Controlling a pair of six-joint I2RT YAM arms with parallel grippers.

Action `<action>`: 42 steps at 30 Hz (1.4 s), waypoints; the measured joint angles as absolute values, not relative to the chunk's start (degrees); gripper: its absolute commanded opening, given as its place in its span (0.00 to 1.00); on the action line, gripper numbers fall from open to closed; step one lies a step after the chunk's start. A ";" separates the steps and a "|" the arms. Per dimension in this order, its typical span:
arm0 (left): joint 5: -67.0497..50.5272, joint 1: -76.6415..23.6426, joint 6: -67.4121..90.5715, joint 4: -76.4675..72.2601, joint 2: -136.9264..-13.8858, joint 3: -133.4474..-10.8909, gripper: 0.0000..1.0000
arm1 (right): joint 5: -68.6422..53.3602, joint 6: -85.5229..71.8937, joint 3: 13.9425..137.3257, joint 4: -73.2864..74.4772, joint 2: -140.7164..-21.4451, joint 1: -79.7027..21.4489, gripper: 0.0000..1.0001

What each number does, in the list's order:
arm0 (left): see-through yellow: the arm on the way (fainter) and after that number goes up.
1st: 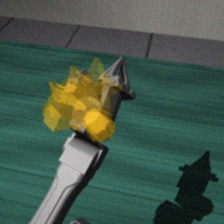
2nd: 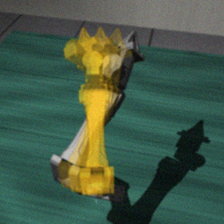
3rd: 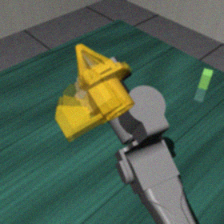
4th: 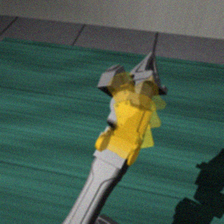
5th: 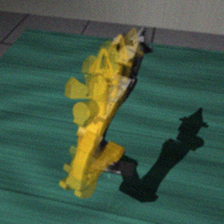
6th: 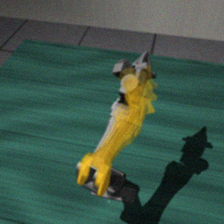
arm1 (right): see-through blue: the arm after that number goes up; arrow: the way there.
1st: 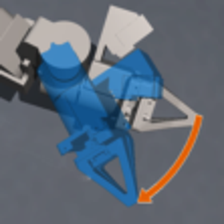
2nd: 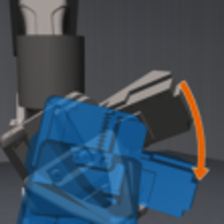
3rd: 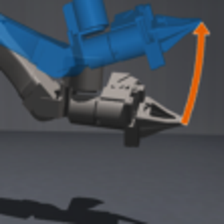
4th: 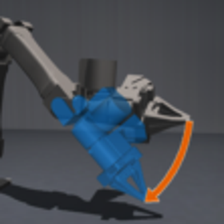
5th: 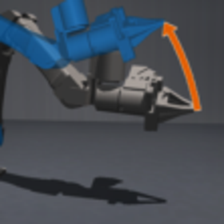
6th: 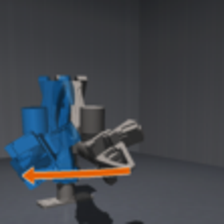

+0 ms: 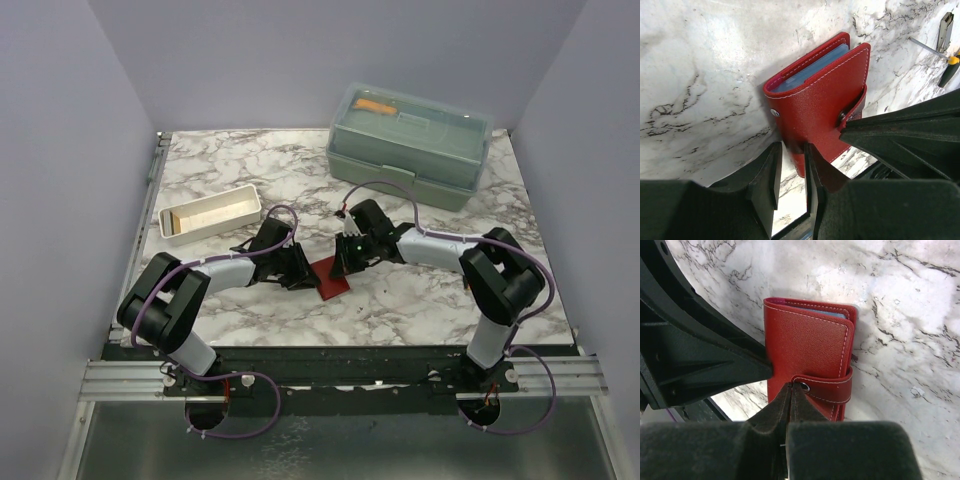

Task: Put the credit cards into the card holder
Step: Close the card holder at the center of the board.

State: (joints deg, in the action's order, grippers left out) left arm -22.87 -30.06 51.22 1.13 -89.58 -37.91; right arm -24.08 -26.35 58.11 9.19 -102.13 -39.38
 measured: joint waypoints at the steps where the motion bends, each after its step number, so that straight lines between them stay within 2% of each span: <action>1: -22.87 -30.06 51.22 1.13 -89.58 -37.91 0.30 | -24.29 -26.50 58.24 9.15 -102.37 -39.38 0.00; 11: -22.87 -30.06 51.20 1.17 -89.58 -37.91 0.29 | -26.02 -28.53 59.31 8.84 -104.97 -38.65 0.00; 17: -22.85 -30.06 51.20 1.17 -89.58 -37.91 0.29 | -32.34 -31.18 57.60 5.06 -106.39 -35.38 0.00; 28: -22.87 -30.06 51.16 1.89 -88.60 -37.91 0.29 | -51.66 -41.85 53.54 -13.08 -115.26 -29.32 0.00; 35: -22.83 -30.06 50.48 3.79 -85.45 -38.04 0.30 | -57.54 -50.76 50.43 -25.34 -119.39 -28.12 0.00; 37: -22.70 -30.06 50.15 5.06 -84.05 -38.57 0.32 | -58.65 -51.96 49.87 -27.88 -119.94 -27.79 0.04; 42: -22.44 -30.06 49.50 6.50 -80.53 -39.31 0.44 | -57.84 -49.93 51.51 -23.68 -118.17 -27.75 0.28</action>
